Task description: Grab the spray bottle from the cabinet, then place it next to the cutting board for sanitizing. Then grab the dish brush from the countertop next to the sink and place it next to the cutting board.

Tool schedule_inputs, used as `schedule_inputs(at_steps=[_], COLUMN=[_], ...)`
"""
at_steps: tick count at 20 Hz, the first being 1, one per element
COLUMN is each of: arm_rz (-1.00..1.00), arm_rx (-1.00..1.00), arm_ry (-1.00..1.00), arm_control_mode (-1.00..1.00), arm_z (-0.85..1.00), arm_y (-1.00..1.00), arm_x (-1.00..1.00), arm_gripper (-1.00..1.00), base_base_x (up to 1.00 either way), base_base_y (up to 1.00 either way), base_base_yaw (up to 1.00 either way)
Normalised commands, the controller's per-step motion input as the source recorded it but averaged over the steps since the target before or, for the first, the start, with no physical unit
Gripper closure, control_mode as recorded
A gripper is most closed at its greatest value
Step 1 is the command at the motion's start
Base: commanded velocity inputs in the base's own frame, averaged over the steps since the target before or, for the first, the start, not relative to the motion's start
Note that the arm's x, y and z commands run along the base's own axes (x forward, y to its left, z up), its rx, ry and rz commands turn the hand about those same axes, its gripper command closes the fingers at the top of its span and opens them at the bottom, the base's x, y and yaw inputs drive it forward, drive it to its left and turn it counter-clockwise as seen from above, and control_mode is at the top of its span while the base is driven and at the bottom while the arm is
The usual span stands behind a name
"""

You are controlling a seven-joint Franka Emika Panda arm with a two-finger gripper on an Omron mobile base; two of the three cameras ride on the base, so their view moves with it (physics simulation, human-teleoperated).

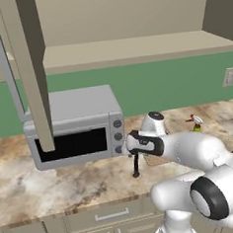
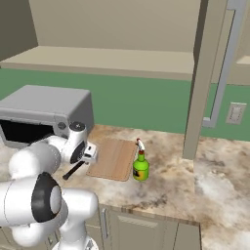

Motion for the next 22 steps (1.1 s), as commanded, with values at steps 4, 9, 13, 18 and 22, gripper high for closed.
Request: schedule_inputs(at_steps=[4, 9, 13, 18, 22], arm_rz=[-0.09, -0.07, -0.06, -0.05, -0.07], arm_rx=[0.00, 0.00, 0.00, 0.00, -0.01], arm_ry=[0.00, 0.00, -0.02, -0.03, 0.00], arm_control_mode=[-1.00, -1.00, -1.00, -1.00, -1.00], arm_z=[0.79, 0.76, 0.78, 0.90, 0.89], arm_y=[0.00, 0.02, 0.00, 0.00, -0.04], arm_x=[-0.55, -0.50, -0.67, -0.71, -0.64], arm_gripper=[-1.00, -1.00, -1.00, -1.00, -1.00], base_base_x=[0.00, 0.00, 0.00, 0.00, 0.00], base_base_y=[0.00, 0.00, 0.00, 0.00, 0.00], base_base_yaw=[0.00, 0.00, 0.00, 0.00, 0.00])
